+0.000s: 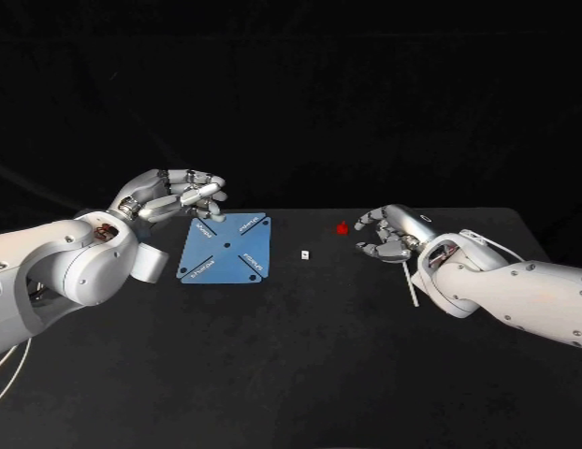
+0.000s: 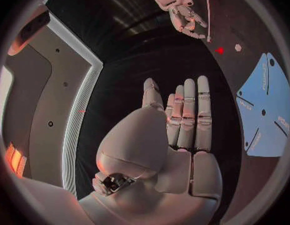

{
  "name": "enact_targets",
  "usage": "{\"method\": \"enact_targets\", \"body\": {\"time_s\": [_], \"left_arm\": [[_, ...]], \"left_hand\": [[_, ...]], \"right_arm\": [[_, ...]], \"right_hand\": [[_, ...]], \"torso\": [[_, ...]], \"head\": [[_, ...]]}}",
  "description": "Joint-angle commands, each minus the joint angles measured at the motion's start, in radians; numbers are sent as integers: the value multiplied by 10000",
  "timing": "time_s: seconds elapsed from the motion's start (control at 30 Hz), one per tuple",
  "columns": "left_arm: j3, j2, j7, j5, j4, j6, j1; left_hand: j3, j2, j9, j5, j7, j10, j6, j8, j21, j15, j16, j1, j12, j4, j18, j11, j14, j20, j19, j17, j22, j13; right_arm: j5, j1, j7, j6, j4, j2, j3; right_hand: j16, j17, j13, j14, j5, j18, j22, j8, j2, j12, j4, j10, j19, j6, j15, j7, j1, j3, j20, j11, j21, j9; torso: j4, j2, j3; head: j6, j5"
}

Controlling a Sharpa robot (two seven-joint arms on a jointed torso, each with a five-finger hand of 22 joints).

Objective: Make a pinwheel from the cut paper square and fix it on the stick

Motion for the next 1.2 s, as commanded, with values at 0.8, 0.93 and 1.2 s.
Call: {"method": "enact_targets", "body": {"time_s": [0.8,0.93,1.2], "left_arm": [[-7,104,70,-26,-101,263,-24],[-7,86,71,-32,-85,258,-23],[-6,67,68,-36,-53,252,-22]], "left_hand": [[-214,86,-6,-49,180,76,-48,30,-74,-2,-66,-20,-63,-87,12,33,76,-23,62,-27,-22,-16],[-214,86,-6,-49,180,76,-48,30,-74,-2,-66,-20,-63,-87,12,33,76,-23,62,-27,-22,-16],[-214,86,-6,-49,180,76,-48,30,-74,-2,-66,-20,-63,-87,12,33,76,-23,62,-27,-22,-16]], "right_arm": [[2278,-151,1197,150,-3118,1917,21],[2399,-108,1245,235,-3414,2096,30],[2475,-76,1274,470,-3757,2350,35]], "right_hand": [[40,2635,695,1025,-232,-143,2631,92,173,70,57,69,1046,192,27,-6,108,15,64,-17,54,-12],[40,2635,718,1025,-265,-143,2631,110,233,89,86,91,1046,237,23,-9,104,34,61,-19,54,-13],[40,2635,784,1025,-581,-143,2631,224,555,142,245,157,1046,593,-21,-82,68,144,26,-81,54,-18]], "torso": [[67,113,129],[103,167,150],[131,288,166]], "head": [[191,-11],[205,-15],[212,-22]]}}
